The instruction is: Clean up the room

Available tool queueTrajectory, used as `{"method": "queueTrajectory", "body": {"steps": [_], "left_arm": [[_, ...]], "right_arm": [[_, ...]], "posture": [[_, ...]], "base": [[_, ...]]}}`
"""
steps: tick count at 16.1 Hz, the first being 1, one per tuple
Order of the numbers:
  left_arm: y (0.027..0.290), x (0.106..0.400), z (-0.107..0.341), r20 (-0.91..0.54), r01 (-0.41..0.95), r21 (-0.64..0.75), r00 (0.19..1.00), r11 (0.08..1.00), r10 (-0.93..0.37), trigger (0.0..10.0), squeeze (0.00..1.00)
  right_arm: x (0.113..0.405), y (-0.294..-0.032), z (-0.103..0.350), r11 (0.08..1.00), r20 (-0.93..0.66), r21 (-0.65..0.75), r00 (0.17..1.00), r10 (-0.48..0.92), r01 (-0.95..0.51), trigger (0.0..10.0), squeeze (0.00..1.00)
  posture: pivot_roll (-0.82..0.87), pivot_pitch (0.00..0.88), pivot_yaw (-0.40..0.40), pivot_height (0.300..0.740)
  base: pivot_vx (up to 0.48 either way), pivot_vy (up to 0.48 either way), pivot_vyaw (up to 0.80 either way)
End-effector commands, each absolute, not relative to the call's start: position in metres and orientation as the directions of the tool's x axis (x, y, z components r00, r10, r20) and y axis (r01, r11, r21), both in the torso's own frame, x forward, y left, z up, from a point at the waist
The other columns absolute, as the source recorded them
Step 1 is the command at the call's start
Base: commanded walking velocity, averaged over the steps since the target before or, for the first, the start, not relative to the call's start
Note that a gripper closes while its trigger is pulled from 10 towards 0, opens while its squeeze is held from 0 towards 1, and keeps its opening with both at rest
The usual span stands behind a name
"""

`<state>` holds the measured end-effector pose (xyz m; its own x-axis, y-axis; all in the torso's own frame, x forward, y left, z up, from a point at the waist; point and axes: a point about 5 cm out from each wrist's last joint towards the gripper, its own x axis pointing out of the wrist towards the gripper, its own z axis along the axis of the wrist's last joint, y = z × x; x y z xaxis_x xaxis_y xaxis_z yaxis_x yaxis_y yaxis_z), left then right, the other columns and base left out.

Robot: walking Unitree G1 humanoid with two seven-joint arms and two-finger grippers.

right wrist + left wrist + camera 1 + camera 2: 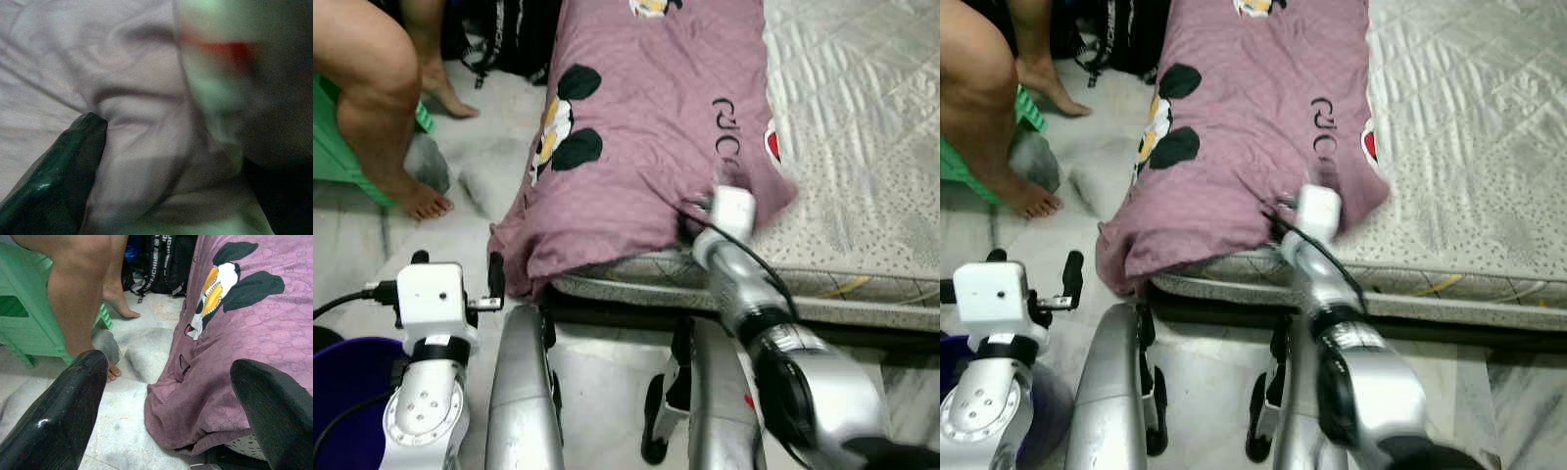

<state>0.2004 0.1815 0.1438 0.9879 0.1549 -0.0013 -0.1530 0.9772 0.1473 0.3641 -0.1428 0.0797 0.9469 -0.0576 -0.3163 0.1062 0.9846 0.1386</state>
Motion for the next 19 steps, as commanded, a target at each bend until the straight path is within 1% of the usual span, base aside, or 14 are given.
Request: {"method": "queueTrajectory", "body": {"steps": [1, 3, 6, 8, 9, 11, 12, 13, 14, 15, 16, 17, 18, 19], "left_arm": [[0.182, 0.200, 0.139, -0.021, -0.154, 0.146, 0.987, 0.977, 0.159, 10.0, 0.00], [0.179, 0.207, 0.138, -0.010, -0.139, 0.136, 0.990, 0.981, 0.142, 10.0, 0.00], [0.176, 0.216, 0.138, 0.004, -0.123, 0.125, 0.992, 0.984, 0.124, 10.0, 0.00], [0.171, 0.225, 0.137, 0.015, -0.107, 0.114, 0.994, 0.988, 0.106, 10.0, 0.00], [0.171, 0.225, 0.137, 0.015, -0.107, 0.114, 0.994, 0.988, 0.106, 10.0, 0.00], [0.168, 0.232, 0.136, 0.027, -0.097, 0.106, 0.995, 0.990, 0.095, 10.0, 0.00], [0.167, 0.235, 0.135, 0.029, -0.093, 0.105, 0.996, 0.990, 0.090, 10.0, 0.00], [0.166, 0.237, 0.135, 0.032, -0.090, 0.103, 0.996, 0.991, 0.087, 10.0, 0.00], [0.166, 0.239, 0.134, 0.033, -0.089, 0.102, 0.996, 0.991, 0.086, 10.0, 0.00], [0.165, 0.240, 0.135, 0.040, -0.089, 0.098, 0.996, 0.991, 0.086, 10.0, 0.00], [0.165, 0.243, 0.136, 0.047, -0.090, 0.093, 0.995, 0.992, 0.085, 10.0, 0.00], [0.165, 0.243, 0.136, 0.048, -0.089, 0.093, 0.995, 0.992, 0.085, 10.0, 0.00], [0.165, 0.243, 0.136, 0.052, -0.089, 0.090, 0.995, 0.992, 0.084, 10.0, 0.00], [0.165, 0.243, 0.136, 0.054, -0.088, 0.088, 0.995, 0.992, 0.083, 10.0, 0.00]], "right_arm": [[0.351, -0.165, 0.062, 0.977, -0.381, 0.117, 0.917, -0.120, 0.176, 10.0, 0.00], [0.330, -0.184, 0.055, 0.977, -0.385, 0.084, 0.911, -0.149, 0.196, 10.0, 0.00], [0.302, -0.199, 0.059, 0.973, -0.376, 0.064, 0.909, -0.183, 0.222, 10.0, 0.00], [0.265, -0.213, 0.063, 0.975, -0.379, 0.000, 0.903, -0.204, 0.220, 10.0, 0.00], [0.265, -0.213, 0.063, 0.975, -0.379, 0.000, 0.903, -0.204, 0.220, 10.0, 0.00], [0.239, -0.233, 0.073, 0.965, -0.413, -0.065, 0.873, -0.258, 0.254, 10.0, 0.00], [0.238, -0.244, 0.076, 0.955, -0.419, -0.106, 0.858, -0.296, 0.277, 10.0, 0.00], [0.241, -0.249, 0.080, 0.950, -0.403, -0.111, 0.861, -0.312, 0.292, 10.0, 0.00], [0.244, -0.250, 0.083, 0.949, -0.393, -0.109, 0.864, -0.316, 0.297, 10.0, 0.00], [0.256, -0.248, 0.093, 0.953, -0.344, -0.056, 0.890, -0.298, 0.298, 10.0, 0.00], [0.274, -0.240, 0.111, 0.961, -0.270, 0.015, 0.927, -0.261, 0.276, 10.0, 0.00], [0.281, -0.236, 0.117, 0.966, -0.247, 0.049, 0.940, -0.236, 0.255, 10.0, 0.00], [0.296, -0.225, 0.127, 0.971, -0.207, 0.125, 0.962, -0.178, 0.206, 10.0, 0.00], [0.306, -0.215, 0.132, 0.976, -0.181, 0.158, 0.976, -0.123, 0.152, 10.0, 0.00]], "posture": [[0.23, 0.249, -0.063, 0.542], [0.19, 0.223, -0.060, 0.542], [0.16, 0.202, -0.056, 0.542], [0.13, 0.179, -0.052, 0.542], [0.13, 0.179, -0.052, 0.542], [0.10, 0.167, -0.047, 0.542], [0.09, 0.159, -0.046, 0.542], [0.09, 0.153, -0.048, 0.542], [0.09, 0.150, -0.049, 0.542], [0.09, 0.144, -0.049, 0.542], [0.10, 0.135, -0.053, 0.542], [0.10, 0.134, -0.053, 0.542], [0.11, 0.129, -0.054, 0.542], [0.11, 0.125, -0.057, 0.542]], "base": [[0.000, 0.000, 0.00], [0.000, 0.000, 0.00], [0.000, 0.000, 0.00], [0.000, 0.000, 0.00], [0.000, 0.000, 0.00], [0.000, 0.000, 0.00], [0.000, 0.000, 0.00], [0.000, 0.000, 0.00], [0.000, 0.000, 0.00], [0.000, 0.000, 0.00], [0.000, 0.000, 0.00], [0.000, 0.000, 0.00], [0.000, 0.000, 0.00], [0.000, 0.000, 0.00]]}}
